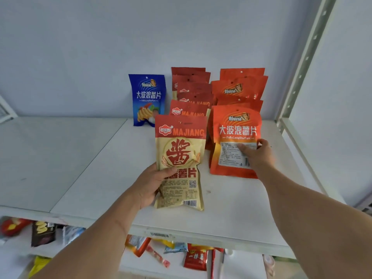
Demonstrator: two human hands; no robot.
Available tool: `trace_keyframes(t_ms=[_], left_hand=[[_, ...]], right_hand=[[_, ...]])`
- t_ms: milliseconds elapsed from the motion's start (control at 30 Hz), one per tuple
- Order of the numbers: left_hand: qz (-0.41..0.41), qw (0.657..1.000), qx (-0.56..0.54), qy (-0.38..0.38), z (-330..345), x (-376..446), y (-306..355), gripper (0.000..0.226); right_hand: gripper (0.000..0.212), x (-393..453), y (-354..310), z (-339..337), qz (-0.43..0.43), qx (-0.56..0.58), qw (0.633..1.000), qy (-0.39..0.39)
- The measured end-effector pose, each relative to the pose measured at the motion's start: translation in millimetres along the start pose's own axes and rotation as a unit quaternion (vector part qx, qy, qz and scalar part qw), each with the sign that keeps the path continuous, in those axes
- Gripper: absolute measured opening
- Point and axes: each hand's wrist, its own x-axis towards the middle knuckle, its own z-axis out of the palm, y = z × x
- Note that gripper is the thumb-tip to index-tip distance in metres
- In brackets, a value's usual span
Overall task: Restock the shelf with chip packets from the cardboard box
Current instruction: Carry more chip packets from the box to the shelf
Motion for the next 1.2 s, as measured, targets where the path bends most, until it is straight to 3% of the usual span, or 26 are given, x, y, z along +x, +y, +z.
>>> trace_keyframes(t_ms=[67, 133, 267, 467, 700, 967, 1200], left_hand=[[0.015, 1.0, 0.007, 0.008, -3.4, -1.7, 2.0, 0.045], [0.027, 0.999, 0.009, 0.016, -9.3, -4.3, 3.7, 0.039], [0.043, 0.998, 0.016, 0.033, -30.8, -13.1, 7.9, 0.034], [0.059, 0.997, 0.035, 0.047, -82.6, -32.4, 20.5, 0.023], [0.068, 0.996, 0.049, 0.033, -117.5, -24.7, 40.9, 0.03], [0.094, 0.991, 0.056, 0.075, -162.3, 11.2, 73.6, 0.031], [0.106, 0.987, 0.055, 0.11, -237.5, 51.3, 104.7, 0.029]], right_hand=[[0.096, -0.9, -0.4, 1.4, 0.006, -0.036, 0.999, 0.036], [0.104, -2.3, -1.0, 2.4, 0.002, -0.086, 0.994, 0.063], [0.085, -25.1, -11.7, 7.9, -0.034, -0.181, 0.98, 0.073], [0.075, -81.3, -26.2, 35.3, -0.099, -0.277, 0.949, 0.115], [0.032, -145.1, -64.7, 82.9, -0.261, -0.38, 0.887, 0.011], [0.03, -151.2, -108.4, 154.7, -0.346, -0.434, 0.83, -0.054], [0.031, -133.4, -146.3, 241.6, -0.387, -0.44, 0.805, -0.089]])
